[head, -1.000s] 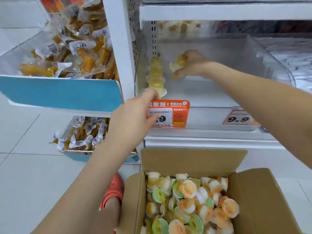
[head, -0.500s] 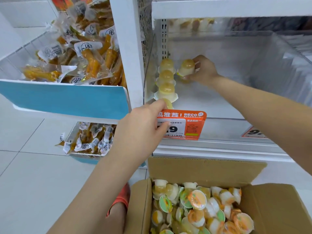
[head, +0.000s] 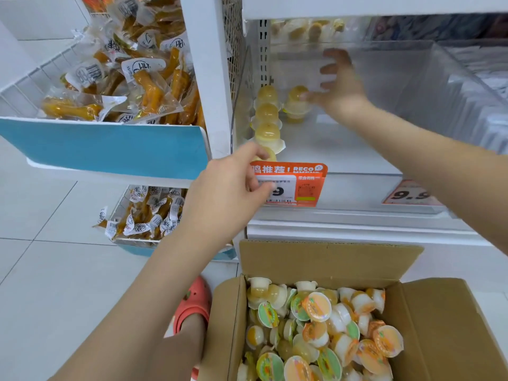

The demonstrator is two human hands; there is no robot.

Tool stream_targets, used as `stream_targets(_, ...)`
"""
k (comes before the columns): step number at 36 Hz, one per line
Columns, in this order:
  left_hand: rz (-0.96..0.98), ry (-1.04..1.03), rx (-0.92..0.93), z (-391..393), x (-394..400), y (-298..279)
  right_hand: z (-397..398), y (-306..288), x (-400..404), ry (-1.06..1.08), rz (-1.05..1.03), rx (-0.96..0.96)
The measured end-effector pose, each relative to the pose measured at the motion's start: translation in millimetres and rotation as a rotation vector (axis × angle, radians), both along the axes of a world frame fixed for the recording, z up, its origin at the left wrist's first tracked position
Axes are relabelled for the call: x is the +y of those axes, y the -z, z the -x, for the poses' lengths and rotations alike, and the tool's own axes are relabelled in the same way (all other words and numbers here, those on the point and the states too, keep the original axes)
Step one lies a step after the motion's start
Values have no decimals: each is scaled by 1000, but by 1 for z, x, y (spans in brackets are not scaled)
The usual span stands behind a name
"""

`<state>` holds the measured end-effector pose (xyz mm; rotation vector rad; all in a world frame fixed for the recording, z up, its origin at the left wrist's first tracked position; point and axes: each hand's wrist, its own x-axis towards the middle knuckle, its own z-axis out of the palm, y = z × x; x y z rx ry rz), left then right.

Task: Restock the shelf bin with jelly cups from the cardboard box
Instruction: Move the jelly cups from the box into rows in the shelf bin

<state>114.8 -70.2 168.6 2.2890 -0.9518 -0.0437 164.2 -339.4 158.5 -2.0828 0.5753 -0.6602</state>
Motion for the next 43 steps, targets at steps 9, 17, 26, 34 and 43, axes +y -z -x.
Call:
stream_targets(9,41,-24,-202,38,29,31,185,8,76,-110,383,-140)
stream_targets(17,-390,123,136,93,47,164,274,150,119,-284,226,318)
stream_targets(26,-776,46,566,137,53,300,248,262,153,-504,133,641)
stream_targets(34,-778,42,786,120,61,336,177,318,163,-500,250,788)
stream_targets(43,-652,-52,898,121,66,353,169,345,180,-446,456,802)
